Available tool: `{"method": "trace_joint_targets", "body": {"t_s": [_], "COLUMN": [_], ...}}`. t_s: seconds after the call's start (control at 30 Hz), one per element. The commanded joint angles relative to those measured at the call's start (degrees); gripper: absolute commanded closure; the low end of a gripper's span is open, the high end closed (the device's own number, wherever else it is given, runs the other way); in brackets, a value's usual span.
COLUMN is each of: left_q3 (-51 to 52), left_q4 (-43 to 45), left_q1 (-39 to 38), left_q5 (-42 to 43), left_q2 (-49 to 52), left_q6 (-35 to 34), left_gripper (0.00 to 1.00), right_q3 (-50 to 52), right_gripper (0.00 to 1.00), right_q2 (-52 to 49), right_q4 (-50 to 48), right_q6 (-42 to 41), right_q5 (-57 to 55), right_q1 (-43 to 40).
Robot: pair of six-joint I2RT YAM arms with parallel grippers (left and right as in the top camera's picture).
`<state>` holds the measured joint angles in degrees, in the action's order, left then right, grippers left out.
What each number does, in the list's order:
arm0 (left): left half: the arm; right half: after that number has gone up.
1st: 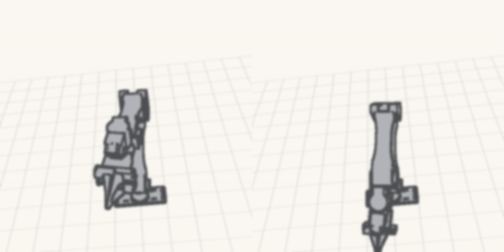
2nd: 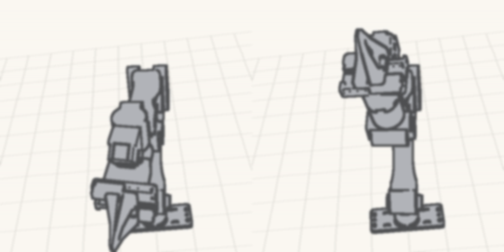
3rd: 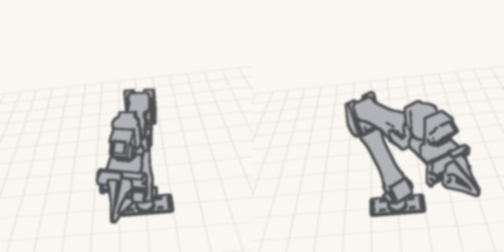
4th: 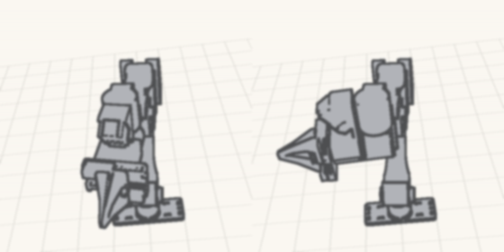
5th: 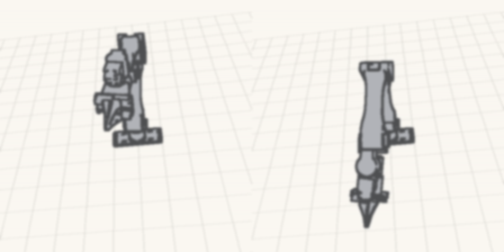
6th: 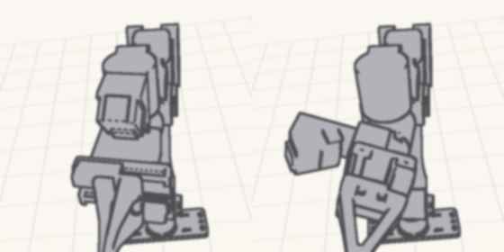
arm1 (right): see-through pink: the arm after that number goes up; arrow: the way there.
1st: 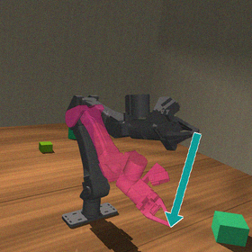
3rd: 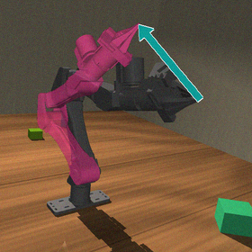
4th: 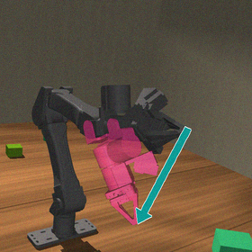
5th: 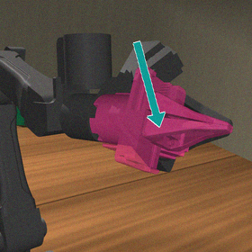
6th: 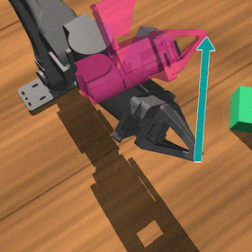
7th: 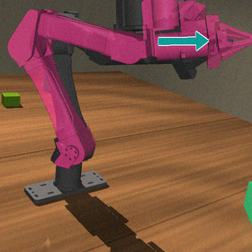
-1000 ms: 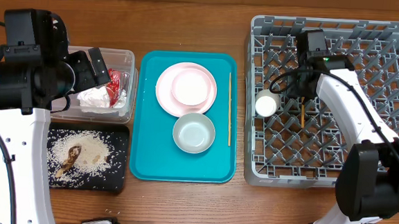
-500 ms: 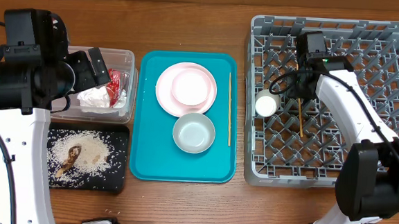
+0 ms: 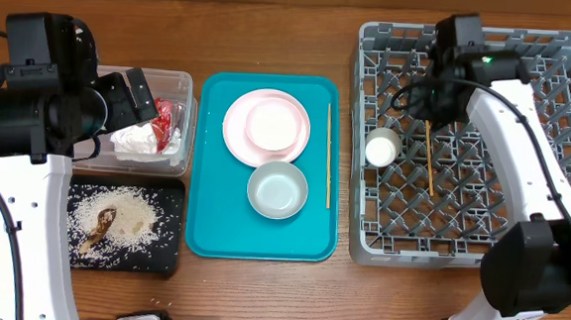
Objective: Sort waste into correct bins and load items into the dishwasher
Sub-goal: 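Insert chopstick upright into dish rack and open right gripper, then move right gripper back to second chopstick on teal tray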
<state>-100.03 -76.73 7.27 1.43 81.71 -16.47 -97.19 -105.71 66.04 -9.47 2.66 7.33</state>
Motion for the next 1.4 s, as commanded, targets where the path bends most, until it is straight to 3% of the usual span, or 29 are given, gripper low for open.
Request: {"method": "trace_joint_targets", "body": {"t_s": [0.0,0.27,0.67,0.9,1.0,1.07,1.17,1.37], "left_q3": [-0.6,-0.6,-0.6,-0.6,-0.6,-0.6,-0.6,-0.6], "left_q4": [0.0,0.0,0.0,0.0,0.1,0.0,0.0,0.1], "left_q1": [0.2,0.2,0.2,0.2,0.2,0.2,0.2,0.2], "left_q5": [-0.4,-0.4,-0.4,-0.4,-0.4,-0.4,-0.4,-0.4], "left_q2": [0.3,0.3,0.3,0.3,0.3,0.3,0.3,0.3], "left_q6": [0.2,0.2,0.2,0.2,0.2,0.2,0.2,0.2], "left_gripper": [0.00,0.00,0.00,0.00,0.00,0.00,0.00,0.00], "right_q3": [-1.1,-1.1,-0.4,2.0,4.3,5.6,6.7,7.3], "right_gripper": [0.78,0.77,0.76,0.77,0.79,0.89,0.93,0.94], "right_q2": [1.2,1.2,1.0,-0.5,-1.6,-2.2,-2.7,-6.0], "right_q4": [1.0,-1.3,-4.2,-5.7,-7.5,-9.1,-10.5,-11.6], "right_q6": [-3.8,-9.2,-22.4,-25.8,-26.8,-26.8,-26.8,-26.3], "right_q5": [18.3,20.2,-5.6,-13.0,-13.4,-13.4,-13.4,-13.5], "right_q1": [0.2,6.6,22.4,27.2,27.5,27.5,27.5,27.5]}}
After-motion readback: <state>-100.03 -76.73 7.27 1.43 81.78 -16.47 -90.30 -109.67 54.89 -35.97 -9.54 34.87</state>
